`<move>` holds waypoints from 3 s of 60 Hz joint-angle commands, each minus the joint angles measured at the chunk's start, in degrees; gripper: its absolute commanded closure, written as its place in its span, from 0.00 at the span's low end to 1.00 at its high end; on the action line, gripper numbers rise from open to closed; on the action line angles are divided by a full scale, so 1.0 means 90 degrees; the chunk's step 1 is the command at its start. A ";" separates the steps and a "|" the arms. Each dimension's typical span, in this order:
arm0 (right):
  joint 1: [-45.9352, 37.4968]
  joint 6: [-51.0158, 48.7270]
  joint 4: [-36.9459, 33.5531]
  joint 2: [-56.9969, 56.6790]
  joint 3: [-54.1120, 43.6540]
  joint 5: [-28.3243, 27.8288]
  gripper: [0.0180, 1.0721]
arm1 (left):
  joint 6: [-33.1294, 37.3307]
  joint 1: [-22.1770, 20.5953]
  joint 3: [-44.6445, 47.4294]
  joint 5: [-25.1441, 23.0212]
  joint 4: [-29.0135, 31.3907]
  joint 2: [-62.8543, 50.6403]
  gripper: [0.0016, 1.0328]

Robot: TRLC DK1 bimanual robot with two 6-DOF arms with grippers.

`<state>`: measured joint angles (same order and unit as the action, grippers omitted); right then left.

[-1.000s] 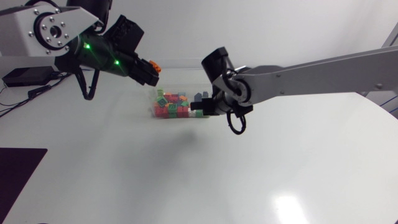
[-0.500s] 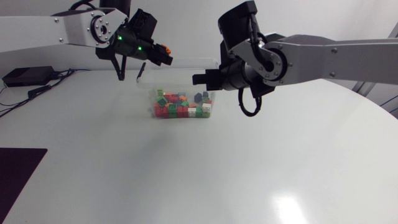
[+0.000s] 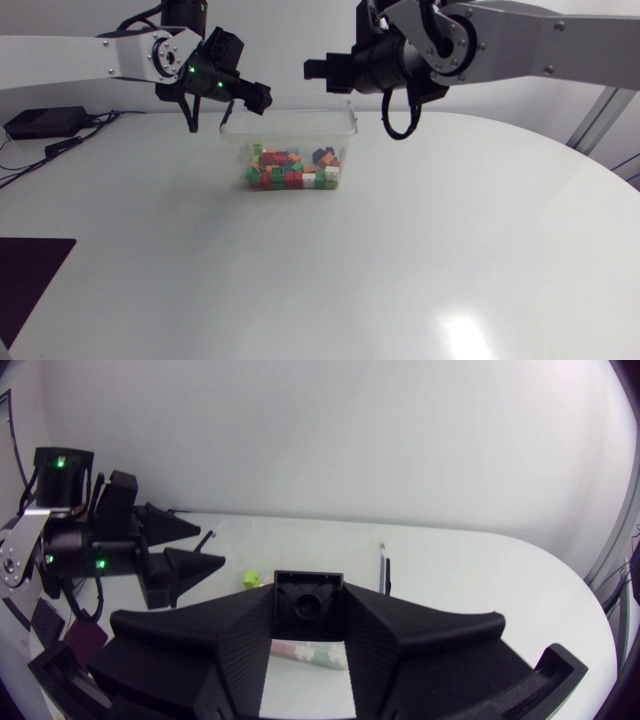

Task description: Place the duplo bricks in the container

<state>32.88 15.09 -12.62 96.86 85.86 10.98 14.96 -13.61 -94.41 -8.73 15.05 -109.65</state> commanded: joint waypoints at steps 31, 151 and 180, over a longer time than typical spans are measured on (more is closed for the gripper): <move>-0.0206 -0.0368 0.0621 0.2275 0.1680 -0.0254 0.52 | -0.0022 0.0398 0.1662 -0.0036 -0.0070 0.2417 0.04; -0.3537 -0.3376 0.2770 -0.7168 -0.7119 -0.0341 0.05 | -0.0071 0.1727 0.8000 0.0101 -0.1330 1.0132 0.04; -0.3583 -0.2715 0.2205 -0.8856 -0.8272 -0.0689 0.05 | -0.0819 0.1683 0.9162 0.0445 -0.1501 1.1073 0.04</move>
<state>1.21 -11.66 8.23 19.20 13.80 5.48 10.02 1.89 -14.41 -5.43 2.44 -11.35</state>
